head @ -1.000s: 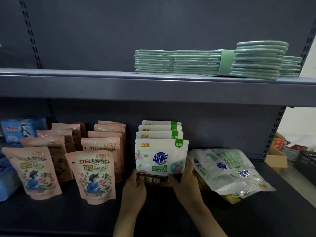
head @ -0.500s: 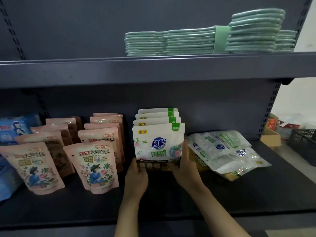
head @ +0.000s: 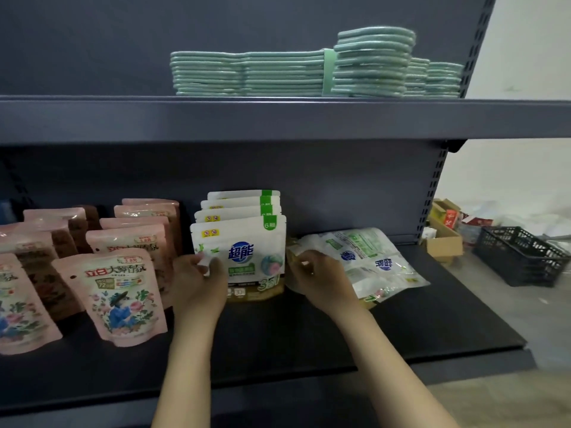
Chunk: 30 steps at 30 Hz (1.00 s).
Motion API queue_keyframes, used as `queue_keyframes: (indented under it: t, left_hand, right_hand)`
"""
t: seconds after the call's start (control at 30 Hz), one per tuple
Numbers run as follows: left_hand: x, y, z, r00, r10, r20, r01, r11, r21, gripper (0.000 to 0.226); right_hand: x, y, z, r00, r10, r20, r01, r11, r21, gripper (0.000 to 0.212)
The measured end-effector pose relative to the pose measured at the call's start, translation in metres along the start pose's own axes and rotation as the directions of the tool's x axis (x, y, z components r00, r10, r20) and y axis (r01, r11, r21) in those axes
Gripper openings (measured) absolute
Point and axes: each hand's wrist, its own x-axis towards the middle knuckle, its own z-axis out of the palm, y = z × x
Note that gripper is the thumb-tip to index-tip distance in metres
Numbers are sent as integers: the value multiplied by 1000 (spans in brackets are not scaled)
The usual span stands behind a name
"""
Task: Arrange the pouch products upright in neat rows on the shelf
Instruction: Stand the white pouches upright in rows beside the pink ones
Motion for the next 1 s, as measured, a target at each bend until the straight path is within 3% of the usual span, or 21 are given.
queue_keyframes:
  t: [0.17,0.33,0.4,0.47,0.6,0.7,0.87,0.93,1.0]
  left_hand:
    - [-14,19,8,996,85,23,-87,991,106,25]
    - [-24,23,20,982,145,117,-159,981,115,12]
    - [-28,29,31,972,177,155,-193,977,94,13]
    - [-32,38,42,957,213,198,-233,969,81,14]
    - [-36,53,59,929,263,259,-285,957,50,17]
    - [-38,61,66,912,307,270,-338,938,73,17]
    - [-44,61,72,900,315,302,-352,933,76,5]
    - [-46,57,71,899,311,308,-348,935,73,5]
    - [-46,53,69,903,297,309,-334,940,74,7]
  right_hand:
    - [6,23,-31,993,-76,-92,68,994,-82,24]
    - [28,67,-73,974,-16,-226,0,997,-73,25]
    - [38,82,-80,983,-16,-182,-22,979,-203,25]
    - [46,94,-80,997,-2,-72,-21,947,-319,44]
    - [58,116,-72,988,-73,135,129,870,-476,66]
    - [64,128,-69,976,-87,200,192,779,-597,74]
    - [69,139,-71,961,-213,177,276,659,-700,64]
    - [71,138,-71,951,-283,124,291,684,-669,51]
    - [73,138,-70,931,-362,-42,260,742,-618,40]
